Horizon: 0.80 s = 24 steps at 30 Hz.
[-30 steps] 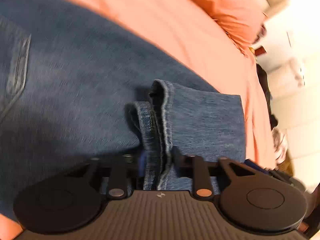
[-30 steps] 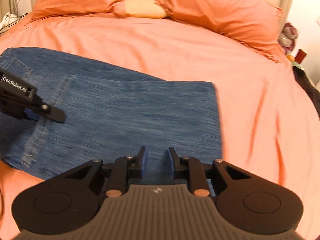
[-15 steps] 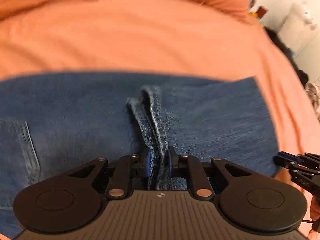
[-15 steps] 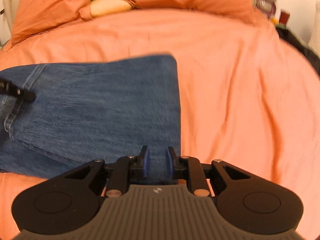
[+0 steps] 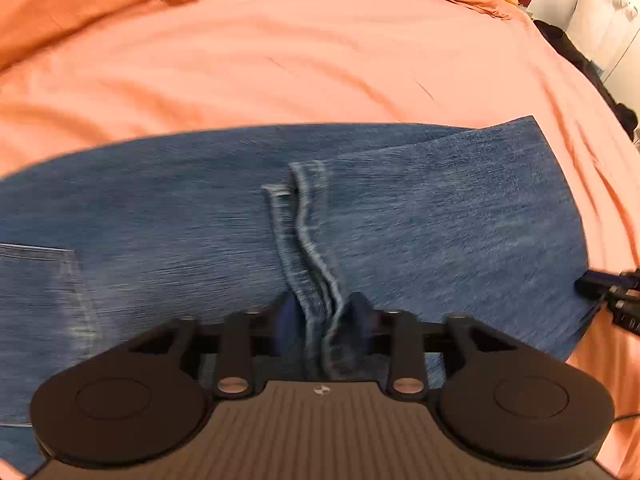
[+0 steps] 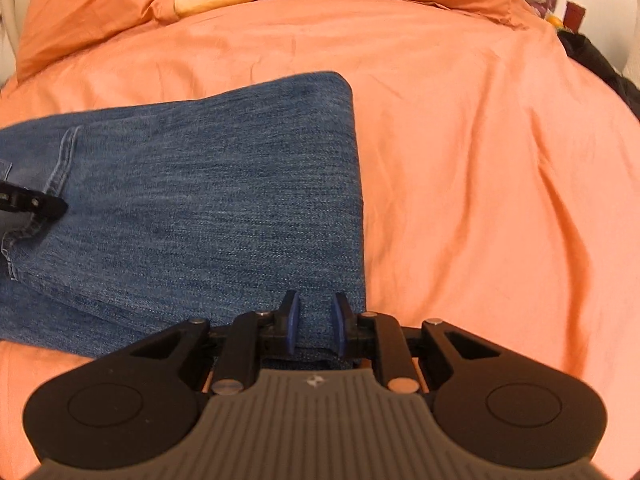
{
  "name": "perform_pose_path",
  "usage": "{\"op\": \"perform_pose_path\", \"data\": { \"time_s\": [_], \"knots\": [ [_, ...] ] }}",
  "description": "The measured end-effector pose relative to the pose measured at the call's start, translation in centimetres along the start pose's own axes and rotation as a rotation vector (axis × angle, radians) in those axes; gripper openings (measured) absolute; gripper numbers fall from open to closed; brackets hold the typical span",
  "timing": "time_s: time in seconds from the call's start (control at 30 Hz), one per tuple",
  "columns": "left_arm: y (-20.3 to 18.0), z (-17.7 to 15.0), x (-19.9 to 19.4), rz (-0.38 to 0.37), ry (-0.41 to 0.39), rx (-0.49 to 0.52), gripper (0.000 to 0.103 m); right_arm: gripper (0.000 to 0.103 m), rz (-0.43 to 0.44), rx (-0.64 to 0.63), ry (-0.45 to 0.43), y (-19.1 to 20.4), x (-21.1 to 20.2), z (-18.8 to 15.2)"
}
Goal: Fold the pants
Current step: 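Grasp the folded hem edge with the left gripper, then grasp the elastic waistband with the left gripper and lift it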
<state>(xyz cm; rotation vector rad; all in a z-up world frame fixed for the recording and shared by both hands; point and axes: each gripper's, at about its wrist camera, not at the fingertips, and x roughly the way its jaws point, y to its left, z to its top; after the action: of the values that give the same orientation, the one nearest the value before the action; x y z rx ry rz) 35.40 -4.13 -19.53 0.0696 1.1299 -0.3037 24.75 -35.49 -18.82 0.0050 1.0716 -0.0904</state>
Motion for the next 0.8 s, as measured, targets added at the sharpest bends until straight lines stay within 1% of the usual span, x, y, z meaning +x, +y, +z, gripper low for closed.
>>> {"op": "perform_pose_path", "data": {
  "time_s": [0.07, 0.1, 0.13, 0.2, 0.3, 0.37, 0.5, 0.57, 0.6, 0.67, 0.73, 0.8],
  "knots": [
    [0.8, -0.9, -1.8, -0.002, -0.025, 0.003, 0.050, 0.017, -0.011, -0.037, -0.005, 0.7, -0.6, 0.4],
    [1.6, -1.4, -2.8, -0.006, -0.031, -0.006, 0.051, 0.021, -0.010, -0.060, -0.015, 1.1, -1.1, 0.6],
    [2.3, -1.7, -3.7, -0.008, -0.038, -0.017, 0.052, 0.022, -0.009, -0.082, -0.029, 1.6, -1.7, 0.7],
    [3.7, -2.6, -5.5, 0.010, -0.058, -0.046, 0.053, 0.022, 0.001, -0.134, -0.053, 2.9, -2.8, 1.1],
    [6.3, -3.8, -7.8, 0.042, -0.084, -0.118, 0.058, 0.024, 0.038, -0.218, -0.073, 5.3, -4.2, 1.6],
    [8.5, -4.9, -9.1, 0.057, -0.107, -0.175, 0.063, 0.025, 0.064, -0.279, -0.082, 7.3, -4.7, 2.0],
    [13.4, -6.9, -11.4, 0.102, -0.147, -0.295, 0.065, 0.026, 0.108, -0.421, -0.100, 11.8, -5.4, 2.4],
    [16.1, -8.1, -12.4, 0.119, -0.170, -0.362, 0.071, 0.026, 0.126, -0.476, -0.101, 13.9, -5.4, 2.7],
    [17.6, -8.7, -12.9, 0.129, -0.181, -0.405, 0.072, 0.026, 0.132, -0.498, -0.100, 15.1, -5.5, 3.0],
    [20.5, -10.1, -13.3, 0.145, -0.199, -0.518, 0.073, 0.027, 0.139, -0.529, -0.093, 17.1, -5.2, 3.4],
    [23.4, -11.8, -13.4, 0.142, -0.214, -0.635, 0.073, 0.028, 0.144, -0.552, -0.077, 18.8, -4.5, 3.7],
    [25.8, -13.2, -13.2, 0.122, -0.227, -0.741, 0.073, 0.028, 0.142, -0.568, -0.062, 20.1, -3.8, 4.1]
  ]
}}
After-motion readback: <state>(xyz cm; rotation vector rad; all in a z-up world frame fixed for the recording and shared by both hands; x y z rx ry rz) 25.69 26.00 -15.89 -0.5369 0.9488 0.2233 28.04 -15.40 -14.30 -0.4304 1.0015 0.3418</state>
